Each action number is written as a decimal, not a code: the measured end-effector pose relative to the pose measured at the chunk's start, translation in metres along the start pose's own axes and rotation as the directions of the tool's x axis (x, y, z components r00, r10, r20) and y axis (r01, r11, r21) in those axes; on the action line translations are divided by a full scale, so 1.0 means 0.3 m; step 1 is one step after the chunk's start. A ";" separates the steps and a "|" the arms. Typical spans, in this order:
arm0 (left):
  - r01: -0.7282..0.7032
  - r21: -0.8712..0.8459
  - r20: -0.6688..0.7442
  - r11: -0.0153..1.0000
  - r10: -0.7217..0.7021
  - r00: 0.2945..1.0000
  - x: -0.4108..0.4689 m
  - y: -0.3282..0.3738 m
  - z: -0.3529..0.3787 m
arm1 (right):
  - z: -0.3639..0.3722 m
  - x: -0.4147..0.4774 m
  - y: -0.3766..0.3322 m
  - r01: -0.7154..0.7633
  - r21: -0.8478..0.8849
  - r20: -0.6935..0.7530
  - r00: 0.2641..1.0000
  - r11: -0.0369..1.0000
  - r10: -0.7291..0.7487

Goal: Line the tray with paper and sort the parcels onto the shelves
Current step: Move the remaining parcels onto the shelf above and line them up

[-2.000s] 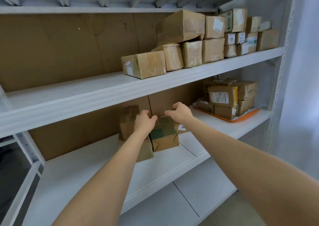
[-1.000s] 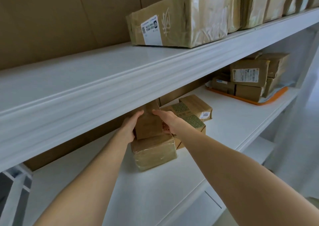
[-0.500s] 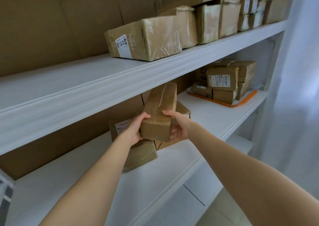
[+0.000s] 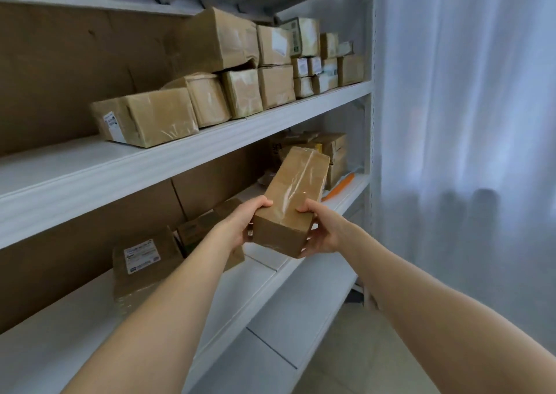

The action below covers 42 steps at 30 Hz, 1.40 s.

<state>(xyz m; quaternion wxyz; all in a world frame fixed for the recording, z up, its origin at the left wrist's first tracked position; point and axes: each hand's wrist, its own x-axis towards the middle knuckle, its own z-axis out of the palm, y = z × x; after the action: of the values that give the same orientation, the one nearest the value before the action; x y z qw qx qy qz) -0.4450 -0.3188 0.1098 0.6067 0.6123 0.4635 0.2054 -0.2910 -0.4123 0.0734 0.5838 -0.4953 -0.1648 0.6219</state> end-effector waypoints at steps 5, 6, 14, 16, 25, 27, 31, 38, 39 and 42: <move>-0.097 0.037 0.068 0.995 0.095 0.993 -0.073 0.116 0.142 | -0.083 -0.140 -0.107 0.122 0.025 -0.030 0.992 0.992 -0.121; -0.121 0.042 0.072 0.992 0.118 0.990 -0.085 0.141 0.159 | -0.089 -0.164 -0.127 0.148 0.015 -0.029 0.989 0.989 -0.147; -0.324 0.011 0.073 0.946 0.322 0.944 -0.202 0.323 0.206 | -0.070 -0.309 -0.270 0.317 -0.067 0.041 0.948 0.946 -0.315; -0.400 -0.010 0.061 0.916 0.400 0.914 -0.242 0.372 0.192 | -0.031 -0.334 -0.312 0.362 -0.074 0.055 0.932 0.929 -0.358; -0.594 0.044 -0.064 0.803 0.596 0.801 -0.409 0.499 0.042 | 0.174 -0.423 -0.463 0.492 -0.183 0.207 0.866 0.851 -0.456; -0.604 0.061 -0.097 0.795 0.607 0.789 -0.436 0.513 -0.001 | 0.227 -0.439 -0.484 0.520 -0.216 0.232 0.849 0.826 -0.474; -0.605 0.064 -0.185 0.794 0.605 0.774 -0.483 0.545 -0.076 | 0.331 -0.467 -0.524 0.560 -0.287 0.257 0.826 0.777 -0.501; -0.569 -0.071 -0.347 0.819 0.514 0.784 -0.532 0.616 -0.217 | 0.544 -0.497 -0.585 0.589 -0.342 0.268 0.808 0.732 -0.525; -0.560 -0.085 -0.354 0.824 0.500 0.791 -0.539 0.627 -0.234 | 0.570 -0.495 -0.589 0.595 -0.335 0.264 0.803 0.730 -0.534; -0.510 -0.119 -0.393 0.852 0.431 0.812 -0.561 0.655 -0.282 | 0.633 -0.485 -0.591 0.626 -0.315 0.284 0.779 0.713 -0.559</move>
<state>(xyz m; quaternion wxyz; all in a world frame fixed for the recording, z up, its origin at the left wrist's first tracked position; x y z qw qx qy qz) -0.5331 -0.3769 0.3605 0.5068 0.5908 0.3718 0.5058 -0.3698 -0.4240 0.3603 0.6249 -0.4681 -0.4849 0.3940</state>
